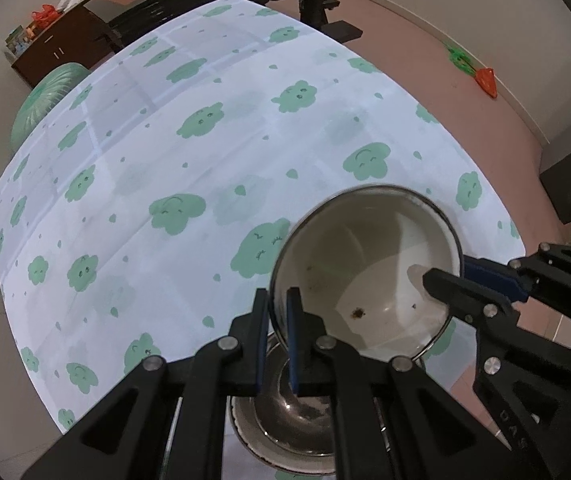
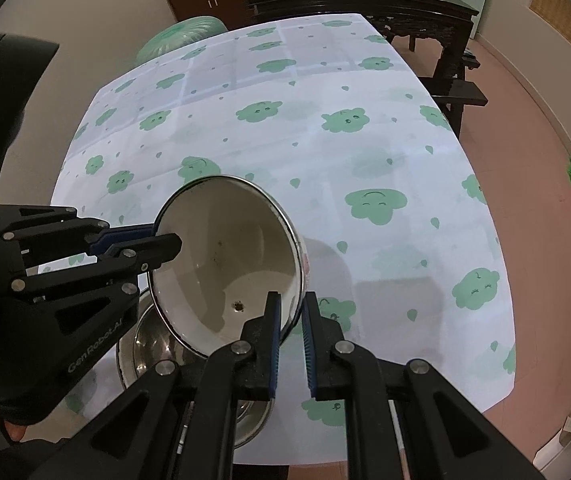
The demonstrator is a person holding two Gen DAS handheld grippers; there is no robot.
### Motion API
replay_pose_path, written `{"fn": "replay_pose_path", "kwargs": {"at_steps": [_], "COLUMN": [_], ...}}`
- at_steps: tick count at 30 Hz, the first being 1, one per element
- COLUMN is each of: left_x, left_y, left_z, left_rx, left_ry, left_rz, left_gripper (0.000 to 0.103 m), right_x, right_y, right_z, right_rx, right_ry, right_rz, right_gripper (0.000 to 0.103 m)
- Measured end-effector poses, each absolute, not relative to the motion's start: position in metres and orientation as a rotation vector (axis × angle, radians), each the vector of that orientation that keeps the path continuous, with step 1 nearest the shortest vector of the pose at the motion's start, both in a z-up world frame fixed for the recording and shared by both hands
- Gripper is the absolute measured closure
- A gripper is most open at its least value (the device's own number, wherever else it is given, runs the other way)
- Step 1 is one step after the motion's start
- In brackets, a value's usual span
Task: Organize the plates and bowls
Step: 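Lift and carry the white enamel bowl over the steel bowl stack with left gripper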
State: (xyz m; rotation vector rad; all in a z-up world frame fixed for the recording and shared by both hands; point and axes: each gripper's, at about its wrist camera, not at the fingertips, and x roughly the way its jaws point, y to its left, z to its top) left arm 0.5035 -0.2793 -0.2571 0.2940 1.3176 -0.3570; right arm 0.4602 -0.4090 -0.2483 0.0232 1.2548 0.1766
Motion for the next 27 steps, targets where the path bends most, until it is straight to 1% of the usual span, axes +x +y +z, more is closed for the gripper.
{"fn": "replay_pose_path", "kwargs": {"at_steps": [27], "left_x": [0.467], "left_y": [-0.252], "left_z": [-0.260], "left_rx": [0.297], "left_ry": [1.330], "left_rz": [-0.344], "left_gripper": [0.098], "right_x": [0.428], "right_y": [-0.380], "right_z": [-0.251], "right_rx": [-0.017], "right_ry": [1.285], "right_rz": [0.213], "right_gripper": [0.091]}}
